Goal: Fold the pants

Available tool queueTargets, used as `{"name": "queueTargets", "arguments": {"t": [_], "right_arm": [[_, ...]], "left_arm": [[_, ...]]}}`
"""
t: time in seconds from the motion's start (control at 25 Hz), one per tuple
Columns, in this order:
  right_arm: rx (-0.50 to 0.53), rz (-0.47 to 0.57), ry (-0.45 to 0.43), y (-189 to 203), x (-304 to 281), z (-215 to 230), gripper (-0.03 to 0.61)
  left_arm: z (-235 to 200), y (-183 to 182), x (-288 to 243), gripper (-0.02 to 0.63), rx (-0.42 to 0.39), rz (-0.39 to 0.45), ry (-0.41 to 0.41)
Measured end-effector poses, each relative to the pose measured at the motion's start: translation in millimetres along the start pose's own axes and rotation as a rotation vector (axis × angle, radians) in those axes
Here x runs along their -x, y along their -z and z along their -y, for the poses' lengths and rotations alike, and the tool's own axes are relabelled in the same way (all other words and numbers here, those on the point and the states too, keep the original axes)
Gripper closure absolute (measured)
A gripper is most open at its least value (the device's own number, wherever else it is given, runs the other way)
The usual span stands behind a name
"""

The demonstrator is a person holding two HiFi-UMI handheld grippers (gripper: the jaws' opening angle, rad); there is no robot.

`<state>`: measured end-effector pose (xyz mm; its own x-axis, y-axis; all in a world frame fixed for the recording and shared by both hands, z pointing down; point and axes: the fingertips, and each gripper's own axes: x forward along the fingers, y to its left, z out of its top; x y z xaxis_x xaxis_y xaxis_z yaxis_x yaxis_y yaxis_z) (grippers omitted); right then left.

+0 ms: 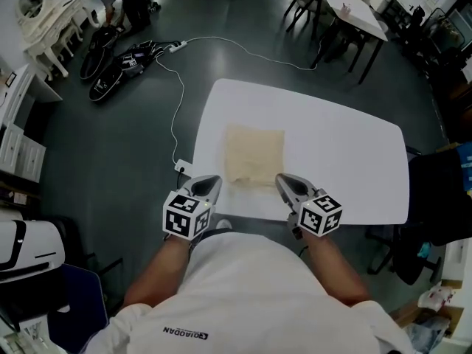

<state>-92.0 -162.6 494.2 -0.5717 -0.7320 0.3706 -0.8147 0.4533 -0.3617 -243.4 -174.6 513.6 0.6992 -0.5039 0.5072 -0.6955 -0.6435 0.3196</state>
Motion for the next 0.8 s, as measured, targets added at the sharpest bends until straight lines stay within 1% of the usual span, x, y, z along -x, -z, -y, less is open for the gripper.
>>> {"name": "queueTargets", "arguments": {"t": [0.16,0.24,0.36,0.44,0.64,0.8], "right_arm": [[-0.034,0.026,0.011,11,45,-3,0.56],[-0.045,0.035,0.004,17,71,-5,0.56],[-0.035,0.036,-0.004,25,105,-5,0.56],[-0.025,0.035,-0.007,32,125,-7,0.56],[0.027,0.047,-0.018,42,161,-15,0.56],[0.054,0.043,-0.02,57,177,-26,0.56]], "left_arm": [[46,7,-3,0.586,-0.009,-0.013,0.038],[69,7,-6,0.586,0.006,-0.003,0.052],[101,7,-8,0.586,0.042,0.015,0.068],[122,11,-3,0.586,0.046,0.021,0.071],[161,29,12,0.586,-0.04,0.007,0.027],[180,48,22,0.586,-0.052,-0.016,0.011]]}}
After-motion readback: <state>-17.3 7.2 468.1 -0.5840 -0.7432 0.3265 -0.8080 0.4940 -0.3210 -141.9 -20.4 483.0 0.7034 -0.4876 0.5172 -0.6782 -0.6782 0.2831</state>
